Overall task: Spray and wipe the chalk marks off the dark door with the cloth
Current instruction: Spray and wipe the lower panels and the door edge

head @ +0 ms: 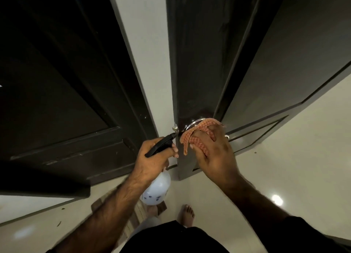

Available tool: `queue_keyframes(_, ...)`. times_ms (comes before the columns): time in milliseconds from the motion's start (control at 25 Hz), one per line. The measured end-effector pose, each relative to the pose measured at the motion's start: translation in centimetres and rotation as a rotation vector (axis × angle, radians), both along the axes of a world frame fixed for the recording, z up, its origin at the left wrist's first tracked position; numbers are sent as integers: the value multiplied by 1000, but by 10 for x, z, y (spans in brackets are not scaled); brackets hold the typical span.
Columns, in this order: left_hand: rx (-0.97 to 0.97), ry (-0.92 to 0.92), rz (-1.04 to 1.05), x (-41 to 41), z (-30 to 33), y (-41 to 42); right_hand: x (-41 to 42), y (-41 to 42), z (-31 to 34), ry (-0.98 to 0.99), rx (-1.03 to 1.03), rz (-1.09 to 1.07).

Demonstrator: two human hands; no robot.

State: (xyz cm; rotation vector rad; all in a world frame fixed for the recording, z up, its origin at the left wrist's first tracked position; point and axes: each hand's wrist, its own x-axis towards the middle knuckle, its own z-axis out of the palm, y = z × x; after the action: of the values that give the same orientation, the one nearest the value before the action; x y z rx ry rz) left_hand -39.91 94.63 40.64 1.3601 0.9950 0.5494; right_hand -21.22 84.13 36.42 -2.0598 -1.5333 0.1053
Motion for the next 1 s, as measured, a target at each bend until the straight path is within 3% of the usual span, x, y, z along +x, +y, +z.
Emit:
queue_keyframes(80,9,13,-28,4,0,-2,21,-10,2,229,-16,46)
queue_keyframes(200,12,6,-66,10,-1,-3,36,-17,3,880,107,-7)
queue_keyframes(280,10,-8,-75,13,-4,-4,39,-15,-1,865,99,-26)
queue_keyframes(440,4,-36,-96,13,-8,-6,49,-8,-2,512,-3,2)
queue_keyframes(640,19,-20,-124,17,-9,-5,38,-14,-13,643,106,49)
queue_keyframes(800,25,-19,-137,21,-11,-8,60,-10,-13,325,-10,77)
queue_keyframes(880,20,-25,-174,24,-14,-8,67,-7,-7,412,-10,177)
queue_keyframes(920,34,-22,-201,25,-15,-9,65,-9,-8,553,23,216)
queue_keyframes(1000,164,35,-263,27,-20,-16,56,-19,-22,1067,161,149)
